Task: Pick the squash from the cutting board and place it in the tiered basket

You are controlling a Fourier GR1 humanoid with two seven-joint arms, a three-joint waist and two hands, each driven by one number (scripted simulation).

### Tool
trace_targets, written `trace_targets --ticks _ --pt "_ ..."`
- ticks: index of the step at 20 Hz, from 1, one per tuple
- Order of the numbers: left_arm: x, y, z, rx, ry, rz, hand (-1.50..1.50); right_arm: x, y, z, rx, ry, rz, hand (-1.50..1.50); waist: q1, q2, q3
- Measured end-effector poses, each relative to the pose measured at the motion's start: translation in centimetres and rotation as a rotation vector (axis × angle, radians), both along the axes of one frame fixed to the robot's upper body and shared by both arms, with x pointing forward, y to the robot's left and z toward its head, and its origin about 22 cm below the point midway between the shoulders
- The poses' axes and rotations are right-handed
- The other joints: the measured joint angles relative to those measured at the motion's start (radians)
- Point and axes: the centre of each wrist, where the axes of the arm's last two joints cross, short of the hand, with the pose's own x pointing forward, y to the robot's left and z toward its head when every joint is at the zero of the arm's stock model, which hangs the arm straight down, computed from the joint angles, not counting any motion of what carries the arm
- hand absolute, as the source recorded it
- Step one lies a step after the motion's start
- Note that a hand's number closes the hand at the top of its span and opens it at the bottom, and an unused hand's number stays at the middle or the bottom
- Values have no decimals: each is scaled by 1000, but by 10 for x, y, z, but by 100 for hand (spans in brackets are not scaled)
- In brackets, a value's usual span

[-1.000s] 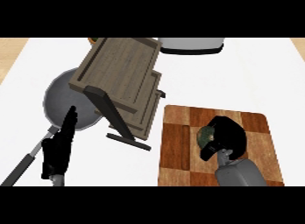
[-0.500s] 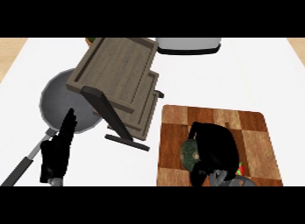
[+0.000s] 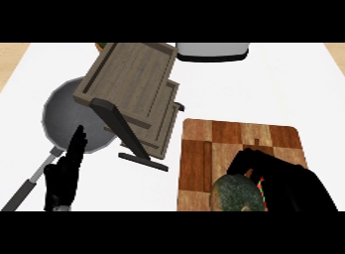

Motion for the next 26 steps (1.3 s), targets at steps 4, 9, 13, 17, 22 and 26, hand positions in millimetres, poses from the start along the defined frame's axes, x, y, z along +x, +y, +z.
trace_targets --ticks 4,9,13,17,22,26 --pt "-1 1 0 2 3 5 0 3 -1 18 49 -97 -40 150 -6 -3 -2" --pt "-2 6 0 3 10 11 0 8 3 50 56 -269 -10 150 -10 -10 -5" --pt "-3 5 -2 2 12 12 0 10 5 75 59 -382 -1 150 -13 -13 -5" --pt "-1 2 0 4 16 18 0 15 8 99 71 -459 -5 150 -8 -13 -6" --pt "0 4 1 2 18 0 0 28 13 129 103 -497 -3 150 1 -12 -6" --pt "3 3 2 4 16 -6 0 46 22 156 111 -494 -11 150 9 -8 -6"
